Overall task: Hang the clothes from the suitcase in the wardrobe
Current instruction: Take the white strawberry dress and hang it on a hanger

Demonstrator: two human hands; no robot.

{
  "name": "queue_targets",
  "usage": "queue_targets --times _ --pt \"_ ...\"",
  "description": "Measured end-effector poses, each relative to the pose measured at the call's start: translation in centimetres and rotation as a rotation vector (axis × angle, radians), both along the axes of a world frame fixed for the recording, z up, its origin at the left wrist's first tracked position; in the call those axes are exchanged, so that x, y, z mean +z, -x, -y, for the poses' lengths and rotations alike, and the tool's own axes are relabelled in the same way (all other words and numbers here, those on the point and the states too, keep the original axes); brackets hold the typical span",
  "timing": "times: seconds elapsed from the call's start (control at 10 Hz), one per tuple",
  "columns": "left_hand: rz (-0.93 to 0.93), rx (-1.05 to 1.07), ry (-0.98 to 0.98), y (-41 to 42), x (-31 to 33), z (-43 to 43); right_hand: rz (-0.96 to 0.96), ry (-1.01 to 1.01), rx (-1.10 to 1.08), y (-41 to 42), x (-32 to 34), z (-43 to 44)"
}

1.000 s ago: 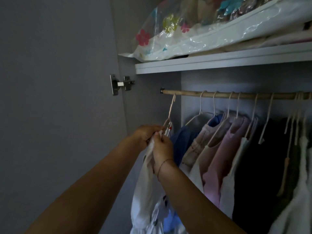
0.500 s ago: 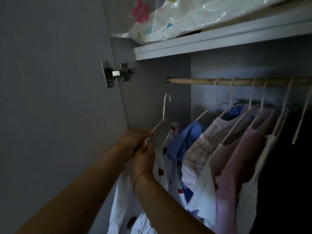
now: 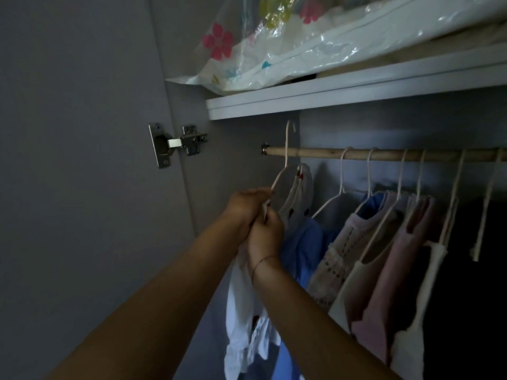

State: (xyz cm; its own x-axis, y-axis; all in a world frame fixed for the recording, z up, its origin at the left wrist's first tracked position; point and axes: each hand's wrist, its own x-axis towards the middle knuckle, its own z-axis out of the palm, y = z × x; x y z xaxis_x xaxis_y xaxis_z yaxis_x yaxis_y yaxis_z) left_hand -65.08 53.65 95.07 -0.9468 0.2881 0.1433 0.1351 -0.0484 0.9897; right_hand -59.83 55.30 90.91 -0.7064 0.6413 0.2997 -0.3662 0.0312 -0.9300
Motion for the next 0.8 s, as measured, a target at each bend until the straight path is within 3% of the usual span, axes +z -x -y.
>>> queue_targets --times 0.3,0.5,0.8 --pt "0.197 -0.043 0.05 1.2 -1.3 -3.3 0.137 0.052 0.04 2.1 -2.0 -4.3" --pt "0.252 -0.09 0.038 1.6 -2.8 -2.6 0.221 0.191 0.097 2.1 -3.5 -3.9" --pt "0.272 -0.103 -0.04 0.8 -4.5 -1.3 0.213 0.031 0.085 0.8 -4.3 -3.8"
